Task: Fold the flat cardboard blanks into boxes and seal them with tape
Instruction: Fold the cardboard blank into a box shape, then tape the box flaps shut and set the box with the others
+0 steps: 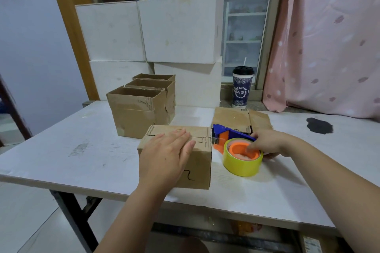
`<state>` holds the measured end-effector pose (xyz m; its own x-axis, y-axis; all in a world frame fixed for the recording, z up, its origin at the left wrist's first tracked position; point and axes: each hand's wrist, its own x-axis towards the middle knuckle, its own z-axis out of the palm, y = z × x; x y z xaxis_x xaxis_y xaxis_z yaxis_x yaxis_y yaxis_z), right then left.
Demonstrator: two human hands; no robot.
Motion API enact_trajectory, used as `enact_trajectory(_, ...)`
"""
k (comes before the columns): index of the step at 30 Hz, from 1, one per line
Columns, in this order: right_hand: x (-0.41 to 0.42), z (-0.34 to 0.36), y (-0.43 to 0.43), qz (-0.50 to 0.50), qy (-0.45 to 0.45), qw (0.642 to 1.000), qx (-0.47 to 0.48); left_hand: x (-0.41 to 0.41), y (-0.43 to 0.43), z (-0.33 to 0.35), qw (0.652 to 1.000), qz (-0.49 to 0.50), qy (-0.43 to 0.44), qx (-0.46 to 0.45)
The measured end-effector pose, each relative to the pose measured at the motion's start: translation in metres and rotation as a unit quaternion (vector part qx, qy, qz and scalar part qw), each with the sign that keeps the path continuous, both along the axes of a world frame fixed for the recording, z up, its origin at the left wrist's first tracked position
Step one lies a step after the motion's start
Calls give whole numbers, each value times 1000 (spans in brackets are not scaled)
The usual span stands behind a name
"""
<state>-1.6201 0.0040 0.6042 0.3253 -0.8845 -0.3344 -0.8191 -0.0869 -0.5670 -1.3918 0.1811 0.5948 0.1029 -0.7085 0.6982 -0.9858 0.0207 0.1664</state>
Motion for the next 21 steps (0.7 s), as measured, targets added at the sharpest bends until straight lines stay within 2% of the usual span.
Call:
enact_trajectory(3, -3, -1, 3, -45, -57, 997, 33, 0, -1, 0, 1000, 1, 0, -10)
enact_trajectory(6, -9, -4, 6, -57, -193, 973, 114, -1, -1, 0, 1000, 5, -1, -20)
enact_trajectory(9, -10, -10, 9, -91, -315, 927, 181, -2, -1, 0, 1000, 4, 1, -27)
enact_trajectory(12, -8, -14, 13, -133, -412, 863, 259, -4, -2, 1, 1000, 3, 1, -30)
enact_trajectory(16, -2, -16, 23, -151, -491, 796, 320, -4, -3, 0, 999, 2, 3, -39)
enact_trajectory(18, 2, -14, 27, -162, -518, 778, 316, -5, -4, 0, 999, 1, -1, -43)
enact_trajectory(21, 7, -9, 27, -204, -546, 770, 259, -9, -11, 0, 999, -4, 2, -38)
